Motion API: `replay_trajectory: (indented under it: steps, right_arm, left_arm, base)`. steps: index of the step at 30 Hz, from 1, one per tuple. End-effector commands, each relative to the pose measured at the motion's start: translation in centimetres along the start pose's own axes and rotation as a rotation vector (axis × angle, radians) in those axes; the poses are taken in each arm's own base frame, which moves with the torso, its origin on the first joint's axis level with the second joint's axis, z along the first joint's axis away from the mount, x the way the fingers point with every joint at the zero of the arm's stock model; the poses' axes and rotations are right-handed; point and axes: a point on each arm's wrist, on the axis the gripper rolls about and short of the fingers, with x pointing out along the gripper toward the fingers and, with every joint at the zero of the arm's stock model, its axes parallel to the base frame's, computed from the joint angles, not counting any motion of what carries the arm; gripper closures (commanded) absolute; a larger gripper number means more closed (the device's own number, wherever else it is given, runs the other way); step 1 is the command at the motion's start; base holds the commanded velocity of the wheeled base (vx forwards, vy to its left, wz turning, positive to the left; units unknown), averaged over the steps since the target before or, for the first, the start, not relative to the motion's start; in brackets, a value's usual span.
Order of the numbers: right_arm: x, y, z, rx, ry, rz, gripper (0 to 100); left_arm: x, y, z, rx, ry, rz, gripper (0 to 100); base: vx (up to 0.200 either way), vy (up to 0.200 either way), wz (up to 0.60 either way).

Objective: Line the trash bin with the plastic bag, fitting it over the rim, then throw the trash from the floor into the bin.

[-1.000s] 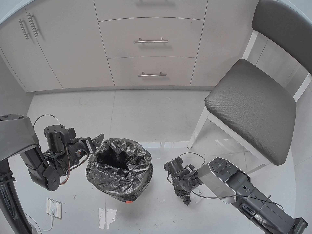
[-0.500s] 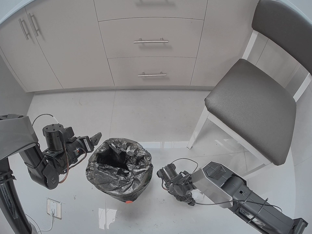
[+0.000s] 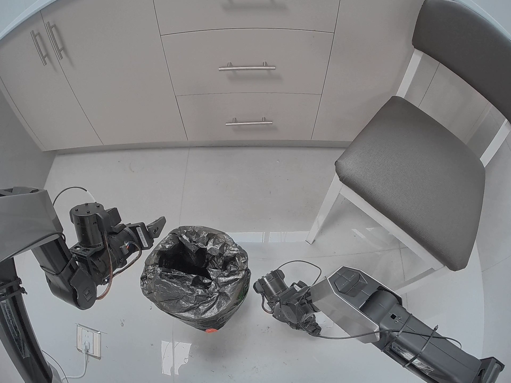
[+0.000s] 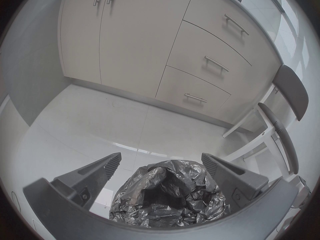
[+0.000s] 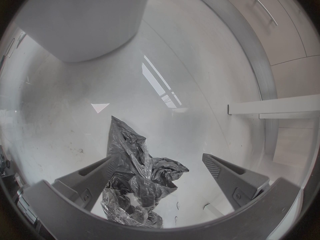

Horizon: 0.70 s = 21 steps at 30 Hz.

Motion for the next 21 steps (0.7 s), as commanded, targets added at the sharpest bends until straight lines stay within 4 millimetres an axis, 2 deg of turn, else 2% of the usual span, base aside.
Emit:
replay_trajectory:
  steps: [1,3,9,21]
  right_arm:
    - [-0.3,0.6,0.1,-0.017,0.002,0.002,0]
    - [-0.9,1.5,0.0,-0.054,0.02,0.02,0]
    - [-1.4,2.5,-1.5,-0.164,0.146,0.084,0]
    - [-0.1,0.6,-2.5,-0.125,0.191,0.102,0]
  left_arm:
    - [0.0,0.0,0.0,-0.001,-0.011,-0.004,0]
    - [0.0,0.0,0.1,-0.001,-0.018,-0.006,0]
    - [0.0,0.0,0.1,0.001,-0.02,-0.006,0]
    - [0.1,0.0,-0.1,0.002,-0.017,-0.005,0]
  base:
    - [0.0,0.0,0.0]
    - [0.0,0.0,0.0]
    - [0.0,0.0,0.0]
    - [0.0,0.0,0.0]
